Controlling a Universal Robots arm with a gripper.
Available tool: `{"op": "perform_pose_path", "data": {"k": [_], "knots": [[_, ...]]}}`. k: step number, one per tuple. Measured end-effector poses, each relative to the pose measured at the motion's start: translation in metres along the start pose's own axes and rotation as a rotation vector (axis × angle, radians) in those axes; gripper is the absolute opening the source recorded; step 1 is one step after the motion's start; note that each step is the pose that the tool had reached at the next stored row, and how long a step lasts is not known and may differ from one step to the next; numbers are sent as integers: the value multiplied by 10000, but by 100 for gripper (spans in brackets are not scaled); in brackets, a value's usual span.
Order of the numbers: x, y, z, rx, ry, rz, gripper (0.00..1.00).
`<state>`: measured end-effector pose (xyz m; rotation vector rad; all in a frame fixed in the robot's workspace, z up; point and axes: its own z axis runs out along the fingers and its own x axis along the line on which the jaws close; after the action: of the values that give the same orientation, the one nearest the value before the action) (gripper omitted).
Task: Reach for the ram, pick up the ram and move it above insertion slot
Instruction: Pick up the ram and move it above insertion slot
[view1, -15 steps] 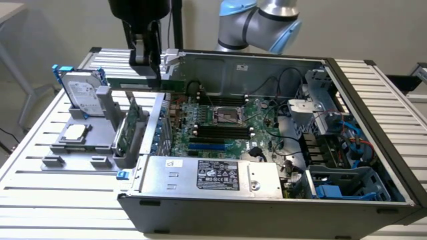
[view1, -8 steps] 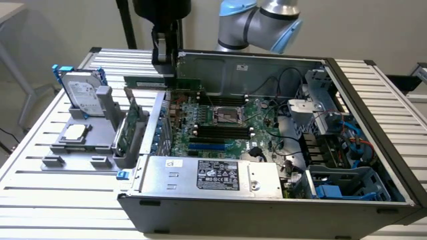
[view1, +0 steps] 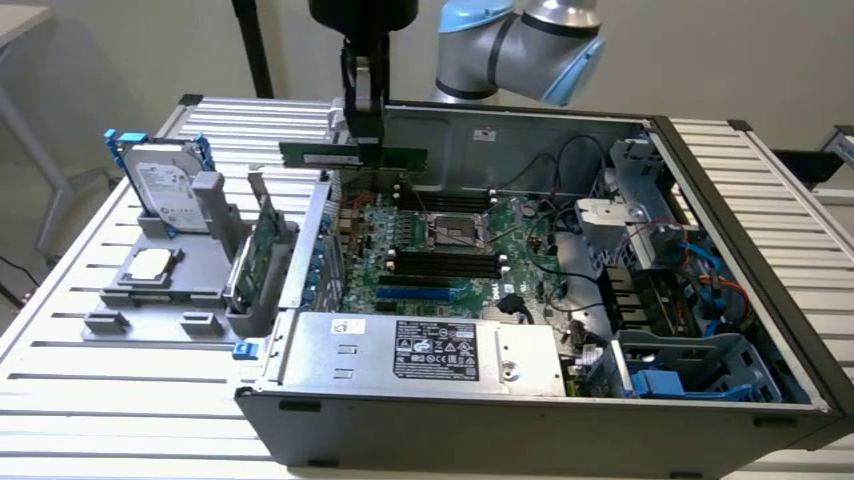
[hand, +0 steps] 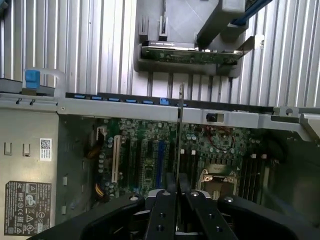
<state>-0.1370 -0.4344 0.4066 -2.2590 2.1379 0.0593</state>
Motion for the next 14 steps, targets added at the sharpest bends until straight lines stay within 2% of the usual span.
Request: {"op": "perform_pose_path", "data": {"k": [5, 14], "knots": [[-137, -114, 12, 0, 0, -1, 13], [-213, -517, 90, -3, -6, 0, 13]]}}
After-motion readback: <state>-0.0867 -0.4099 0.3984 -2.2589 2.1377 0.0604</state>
